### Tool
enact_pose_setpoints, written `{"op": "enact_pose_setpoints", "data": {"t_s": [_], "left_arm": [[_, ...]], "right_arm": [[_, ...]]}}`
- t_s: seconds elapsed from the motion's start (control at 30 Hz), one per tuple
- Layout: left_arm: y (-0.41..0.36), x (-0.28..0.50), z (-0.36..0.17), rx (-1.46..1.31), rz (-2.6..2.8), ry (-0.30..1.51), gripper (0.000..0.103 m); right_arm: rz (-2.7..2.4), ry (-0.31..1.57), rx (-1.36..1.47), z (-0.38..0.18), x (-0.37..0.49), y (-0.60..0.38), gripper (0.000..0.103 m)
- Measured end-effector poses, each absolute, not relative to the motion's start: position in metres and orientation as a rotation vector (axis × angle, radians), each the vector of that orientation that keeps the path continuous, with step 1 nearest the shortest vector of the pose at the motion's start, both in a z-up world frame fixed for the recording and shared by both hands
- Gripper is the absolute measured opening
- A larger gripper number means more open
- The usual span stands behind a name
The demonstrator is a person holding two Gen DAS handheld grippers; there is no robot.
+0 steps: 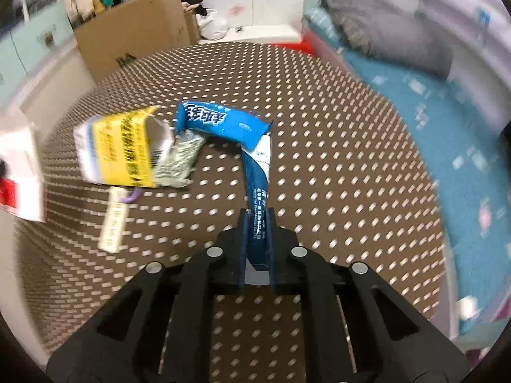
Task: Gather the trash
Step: 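Grasp the blue-and-white wrapper strip with the right tool while the left tool holds the box, then carry box and strip over the blue bucket and open both tools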
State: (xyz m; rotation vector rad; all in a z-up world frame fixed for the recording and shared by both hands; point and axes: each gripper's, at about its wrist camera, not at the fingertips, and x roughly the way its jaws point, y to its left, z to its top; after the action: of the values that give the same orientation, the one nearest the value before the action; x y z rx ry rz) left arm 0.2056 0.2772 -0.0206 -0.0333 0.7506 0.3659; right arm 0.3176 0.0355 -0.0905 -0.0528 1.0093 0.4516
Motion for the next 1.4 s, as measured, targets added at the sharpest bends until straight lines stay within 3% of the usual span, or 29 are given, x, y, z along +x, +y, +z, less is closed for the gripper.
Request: {"op": "enact_pose_setpoints", "data": {"t_s": [0.53, 1.4], "left_arm": [[0.191, 0.225, -0.023, 0.0, 0.176, 0.745, 0.036], [-0.029, 0.246, -0.045, 0.141, -0.229, 0.788, 0.036]], "right_arm": [[0.383, 0.913, 0.057, -0.052, 0.273, -0.049, 0.01], [0.069, 0.885, 0.267, -0.06, 0.213, -0.238, 0.011]]}}
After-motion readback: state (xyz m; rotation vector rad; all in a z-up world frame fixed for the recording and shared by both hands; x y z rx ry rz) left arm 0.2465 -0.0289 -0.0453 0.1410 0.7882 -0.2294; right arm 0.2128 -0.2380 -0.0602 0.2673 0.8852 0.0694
